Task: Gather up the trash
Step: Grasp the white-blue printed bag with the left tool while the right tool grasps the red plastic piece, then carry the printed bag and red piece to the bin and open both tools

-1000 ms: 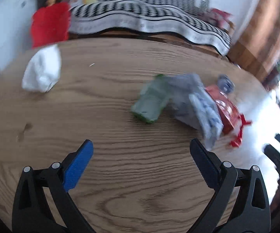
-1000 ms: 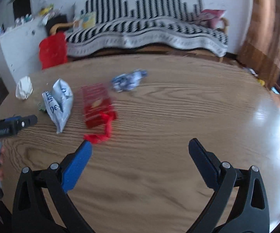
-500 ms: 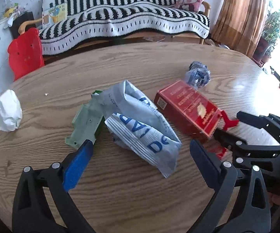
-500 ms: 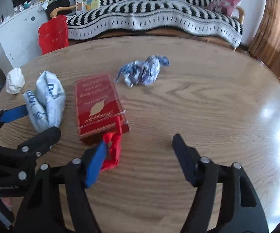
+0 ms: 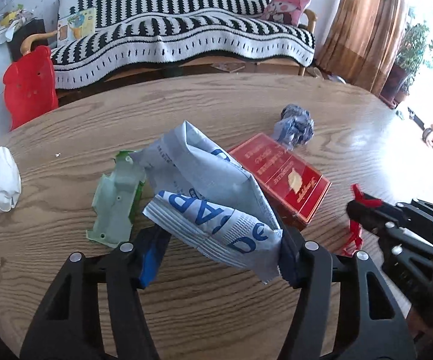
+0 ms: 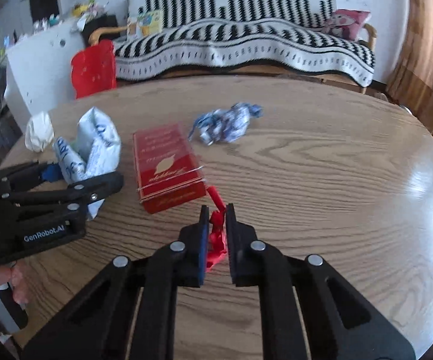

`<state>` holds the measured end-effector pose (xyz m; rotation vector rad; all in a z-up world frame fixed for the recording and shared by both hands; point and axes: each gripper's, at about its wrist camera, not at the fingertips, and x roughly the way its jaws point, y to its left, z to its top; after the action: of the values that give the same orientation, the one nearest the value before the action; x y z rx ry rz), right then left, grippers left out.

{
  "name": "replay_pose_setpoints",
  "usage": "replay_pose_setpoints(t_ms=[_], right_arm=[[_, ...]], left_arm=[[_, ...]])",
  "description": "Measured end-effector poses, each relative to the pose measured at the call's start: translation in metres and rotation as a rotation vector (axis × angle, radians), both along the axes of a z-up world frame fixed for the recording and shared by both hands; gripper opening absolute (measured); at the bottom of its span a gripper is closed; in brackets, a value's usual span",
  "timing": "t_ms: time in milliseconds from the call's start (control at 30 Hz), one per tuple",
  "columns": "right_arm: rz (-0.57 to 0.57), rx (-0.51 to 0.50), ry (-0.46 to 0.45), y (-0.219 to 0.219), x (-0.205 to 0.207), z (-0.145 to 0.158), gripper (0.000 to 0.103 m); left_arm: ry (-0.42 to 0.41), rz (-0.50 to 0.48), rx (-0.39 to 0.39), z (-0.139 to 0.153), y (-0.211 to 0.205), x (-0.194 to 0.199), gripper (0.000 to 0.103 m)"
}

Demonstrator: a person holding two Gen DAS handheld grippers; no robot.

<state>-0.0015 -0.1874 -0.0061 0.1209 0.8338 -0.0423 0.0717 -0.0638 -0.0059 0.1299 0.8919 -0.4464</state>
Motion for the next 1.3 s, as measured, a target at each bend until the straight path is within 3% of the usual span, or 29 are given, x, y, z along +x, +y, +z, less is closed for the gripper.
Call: replay_pose_setpoints(t_ms=[200,300,533,900,1100,1300], right_arm=[[-0.042,0.042,-0.01,-0.019,-0.009,0.002,0.012],[-0.048,0.05,-0.004,-0.022,-0.011,-0.001,0.012],[-0.056,0.057,-0.007,-0.028,-0.013,-0.002,0.012],[-0.068,0.08,0.017,-0.039,-0.022,-0.004,0.012],[-0.073,0.146,0.052,-0.049,-0.068,0.006,0.012],[-0.158,0.03,0.04,-0.084,-0.176,0.041,0.012]], left_arm=[[-0.037,0.008,-0.064,0.018,0.013,-0.007,0.059],[-0.032,0.026,-0.138,0.027,0.035,-0.008,0.059],[-0.015,0.039,-0.192,0.025,0.053,-0.005,0.059],[-0.036,0.011,-0.118,0.033,0.02,-0.011,0.059],[-0.034,-0.076,-0.095,0.037,-0.029,-0.037,0.059],[-0.102,-0.223,-0.06,0.061,-0.098,-0.11,0.059]])
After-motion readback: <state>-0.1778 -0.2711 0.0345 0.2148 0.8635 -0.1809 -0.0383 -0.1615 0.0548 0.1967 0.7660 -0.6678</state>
